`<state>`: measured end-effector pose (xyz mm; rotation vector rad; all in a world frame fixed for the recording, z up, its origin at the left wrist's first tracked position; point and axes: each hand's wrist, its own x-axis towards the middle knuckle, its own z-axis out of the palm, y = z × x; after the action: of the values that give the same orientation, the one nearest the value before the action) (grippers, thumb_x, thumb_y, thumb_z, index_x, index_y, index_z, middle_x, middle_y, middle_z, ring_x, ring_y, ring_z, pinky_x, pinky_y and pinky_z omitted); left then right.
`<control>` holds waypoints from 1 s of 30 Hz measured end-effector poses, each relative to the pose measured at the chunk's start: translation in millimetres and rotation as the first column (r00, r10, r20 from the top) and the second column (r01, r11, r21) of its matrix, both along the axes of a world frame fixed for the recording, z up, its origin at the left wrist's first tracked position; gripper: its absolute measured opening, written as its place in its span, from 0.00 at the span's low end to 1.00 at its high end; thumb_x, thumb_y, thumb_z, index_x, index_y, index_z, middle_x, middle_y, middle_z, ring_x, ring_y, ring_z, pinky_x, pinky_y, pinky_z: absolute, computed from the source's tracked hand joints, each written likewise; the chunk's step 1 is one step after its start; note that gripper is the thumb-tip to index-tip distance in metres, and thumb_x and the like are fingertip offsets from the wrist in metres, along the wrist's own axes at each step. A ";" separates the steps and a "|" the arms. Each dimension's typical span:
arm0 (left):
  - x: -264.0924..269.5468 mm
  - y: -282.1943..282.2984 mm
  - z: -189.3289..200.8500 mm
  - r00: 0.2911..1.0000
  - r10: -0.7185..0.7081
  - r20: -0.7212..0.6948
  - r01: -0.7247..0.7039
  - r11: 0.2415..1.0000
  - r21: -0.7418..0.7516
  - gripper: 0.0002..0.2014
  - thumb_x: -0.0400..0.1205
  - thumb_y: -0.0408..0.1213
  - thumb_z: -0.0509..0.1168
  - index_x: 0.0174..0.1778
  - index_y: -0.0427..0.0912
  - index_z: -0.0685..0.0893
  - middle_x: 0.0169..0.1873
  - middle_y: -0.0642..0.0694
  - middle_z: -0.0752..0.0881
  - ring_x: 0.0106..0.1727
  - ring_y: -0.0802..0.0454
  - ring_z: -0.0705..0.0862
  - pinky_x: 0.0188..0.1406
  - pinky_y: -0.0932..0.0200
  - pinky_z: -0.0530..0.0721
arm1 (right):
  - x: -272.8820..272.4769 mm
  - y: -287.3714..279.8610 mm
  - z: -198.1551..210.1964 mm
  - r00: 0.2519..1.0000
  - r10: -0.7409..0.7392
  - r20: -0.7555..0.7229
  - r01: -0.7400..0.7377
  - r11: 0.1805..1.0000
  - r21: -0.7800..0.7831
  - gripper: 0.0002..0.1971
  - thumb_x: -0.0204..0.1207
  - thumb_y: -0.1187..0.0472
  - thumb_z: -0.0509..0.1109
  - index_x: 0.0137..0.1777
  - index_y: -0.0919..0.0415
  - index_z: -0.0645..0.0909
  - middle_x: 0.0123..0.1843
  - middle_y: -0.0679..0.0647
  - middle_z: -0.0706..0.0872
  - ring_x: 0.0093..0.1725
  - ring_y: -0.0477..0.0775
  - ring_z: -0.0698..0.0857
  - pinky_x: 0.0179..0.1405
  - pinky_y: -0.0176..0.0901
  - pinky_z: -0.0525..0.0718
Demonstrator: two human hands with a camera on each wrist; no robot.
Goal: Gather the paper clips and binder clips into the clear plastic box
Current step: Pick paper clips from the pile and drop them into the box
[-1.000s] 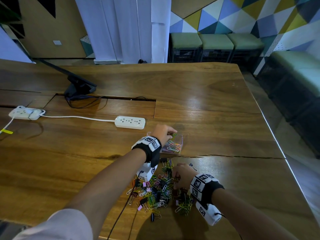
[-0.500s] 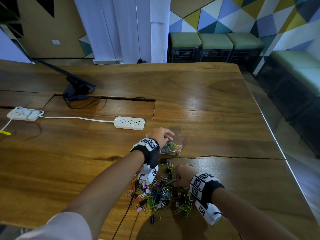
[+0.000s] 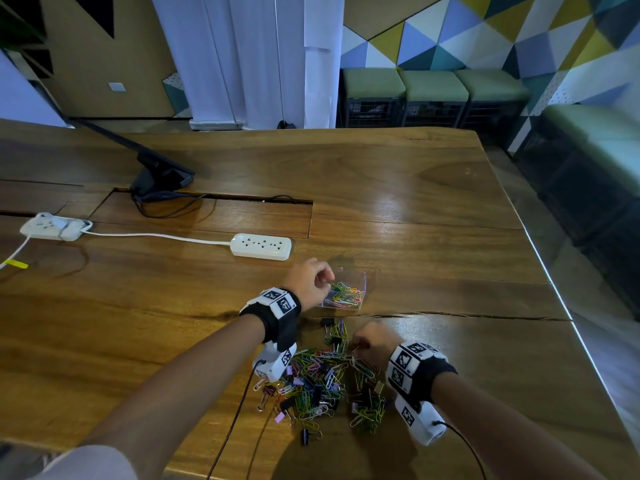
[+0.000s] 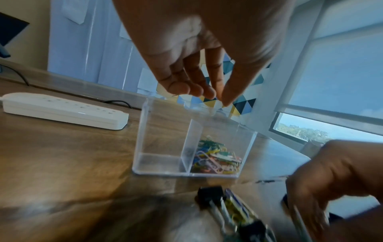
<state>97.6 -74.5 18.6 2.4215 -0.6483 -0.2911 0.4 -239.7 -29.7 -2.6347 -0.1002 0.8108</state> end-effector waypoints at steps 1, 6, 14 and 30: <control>-5.3 4.7 0.3 1.000 -0.022 -0.007 0.022 0.999 0.025 0.03 0.76 0.32 0.66 0.41 0.45 0.82 0.41 0.50 0.79 0.42 0.54 0.79 0.46 0.61 0.81 | 0.8 -1.8 1.7 1.000 0.004 -0.013 -0.004 1.000 0.004 0.16 0.78 0.56 0.66 0.65 0.56 0.80 0.62 0.56 0.84 0.62 0.55 0.81 0.62 0.43 0.77; -29.7 26.7 -5.1 0.975 -0.115 -0.190 0.167 0.942 0.291 0.09 0.77 0.42 0.68 0.50 0.43 0.81 0.50 0.47 0.81 0.48 0.52 0.79 0.52 0.59 0.81 | 0.2 -11.1 6.8 0.994 -0.094 0.051 0.092 0.995 0.028 0.12 0.77 0.56 0.68 0.58 0.57 0.83 0.57 0.53 0.86 0.54 0.50 0.83 0.58 0.39 0.80; -62.8 48.2 -40.3 0.959 0.021 -0.282 0.152 0.804 0.575 0.34 0.67 0.64 0.71 0.62 0.47 0.72 0.61 0.45 0.73 0.60 0.46 0.76 0.58 0.51 0.78 | -1.8 -19.5 14.0 0.975 -0.174 0.138 0.163 0.983 0.087 0.15 0.76 0.54 0.69 0.60 0.58 0.82 0.58 0.53 0.87 0.58 0.49 0.84 0.60 0.40 0.81; -78.8 33.5 -55.0 0.965 -0.003 -0.261 0.114 0.903 0.414 0.24 0.73 0.48 0.73 0.59 0.45 0.73 0.59 0.44 0.75 0.58 0.45 0.78 0.55 0.52 0.77 | 32.1 -23.0 68.3 0.942 -0.194 0.273 0.173 0.980 0.099 0.17 0.76 0.55 0.69 0.62 0.61 0.82 0.59 0.56 0.87 0.60 0.52 0.84 0.61 0.41 0.80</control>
<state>18.8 -41.0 -36.3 2.7103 -0.5878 -0.8338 32.5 -262.7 38.7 -2.6242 0.0395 0.3600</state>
